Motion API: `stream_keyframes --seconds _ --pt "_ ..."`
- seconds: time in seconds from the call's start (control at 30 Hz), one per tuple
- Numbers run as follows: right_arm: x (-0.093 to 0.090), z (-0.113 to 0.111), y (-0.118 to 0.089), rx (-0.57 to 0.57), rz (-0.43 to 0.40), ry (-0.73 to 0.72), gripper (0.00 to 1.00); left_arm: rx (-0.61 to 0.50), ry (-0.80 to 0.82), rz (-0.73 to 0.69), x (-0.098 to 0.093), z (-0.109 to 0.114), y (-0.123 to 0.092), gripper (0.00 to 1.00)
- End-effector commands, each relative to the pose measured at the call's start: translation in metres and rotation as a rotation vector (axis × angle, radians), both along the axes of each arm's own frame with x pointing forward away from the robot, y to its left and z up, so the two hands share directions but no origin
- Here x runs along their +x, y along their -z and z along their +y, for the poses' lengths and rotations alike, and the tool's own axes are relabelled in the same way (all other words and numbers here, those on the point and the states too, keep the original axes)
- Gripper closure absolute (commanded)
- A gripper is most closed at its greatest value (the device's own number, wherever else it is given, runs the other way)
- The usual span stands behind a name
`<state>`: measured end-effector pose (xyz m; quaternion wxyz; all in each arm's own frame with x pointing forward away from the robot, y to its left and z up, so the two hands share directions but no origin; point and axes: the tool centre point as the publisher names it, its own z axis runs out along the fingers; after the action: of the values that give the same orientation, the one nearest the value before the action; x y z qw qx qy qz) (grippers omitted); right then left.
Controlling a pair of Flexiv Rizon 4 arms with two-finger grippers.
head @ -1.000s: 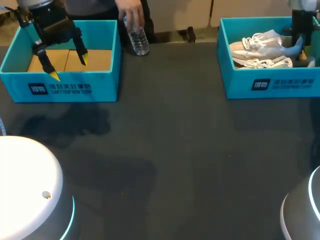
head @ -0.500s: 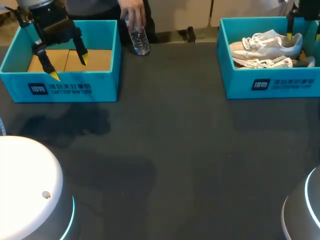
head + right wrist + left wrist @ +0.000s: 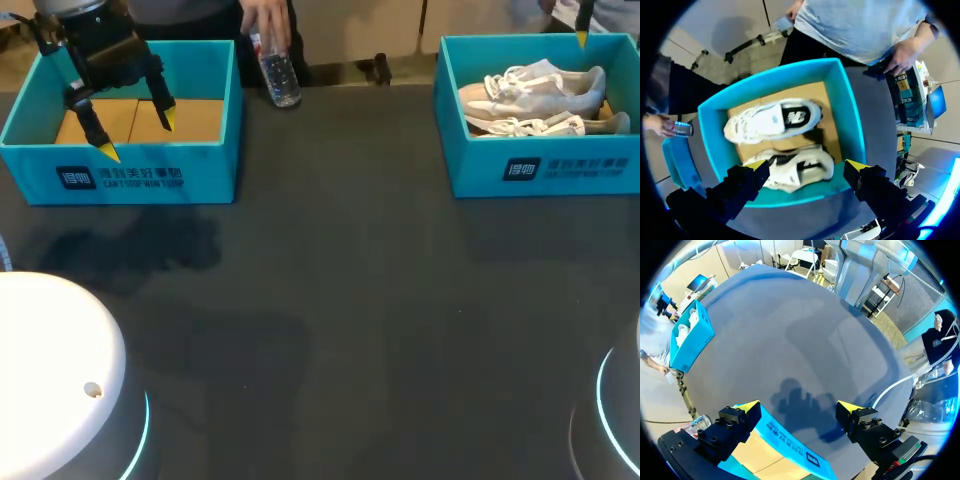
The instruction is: Take the shoe out of the shoebox, open the shoe tongue, remove and reinsert the insole, then place the shoe into the shoebox
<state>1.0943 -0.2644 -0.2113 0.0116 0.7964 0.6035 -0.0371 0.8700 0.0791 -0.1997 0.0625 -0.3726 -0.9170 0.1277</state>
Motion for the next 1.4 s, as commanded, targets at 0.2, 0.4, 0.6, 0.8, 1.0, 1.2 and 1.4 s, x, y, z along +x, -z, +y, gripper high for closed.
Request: stream_keyframes --seconds 0.2,0.4,0.6,0.8,1.0,1.2,1.4 --pt "-0.09 0.046 -0.027 -0.006 -0.106 -0.025 0.0 0.01 -0.052 0.023 0.003 0.001 -0.016 0.0" --pt "-0.111 0.073 -0.024 0.016 -0.088 -0.051 0.0 0.239 -0.465 0.05 0.009 0.011 -0.03 0.0" --pt "-0.131 0.094 -0.021 0.041 -0.078 -0.043 0.0 0.455 -1.163 -0.14 0.011 0.038 -0.046 0.0" --pt "-0.138 0.103 -0.021 0.065 -0.073 -0.066 0.0 0.455 -1.163 -0.14 0.011 0.038 -0.046 0.0" --pt "-0.136 0.108 -0.023 0.044 -0.073 -0.098 0.0 0.512 -1.376 -0.096 0.018 0.04 -0.044 0.0" --pt "-0.139 0.112 -0.021 0.028 -0.081 -0.109 0.0 0.611 -1.831 0.166 0.034 0.067 -0.043 0.0" --pt "-0.143 0.113 -0.016 0.024 -0.073 -0.109 0.0 0.618 -2.115 0.205 0.048 0.084 -0.039 0.0"
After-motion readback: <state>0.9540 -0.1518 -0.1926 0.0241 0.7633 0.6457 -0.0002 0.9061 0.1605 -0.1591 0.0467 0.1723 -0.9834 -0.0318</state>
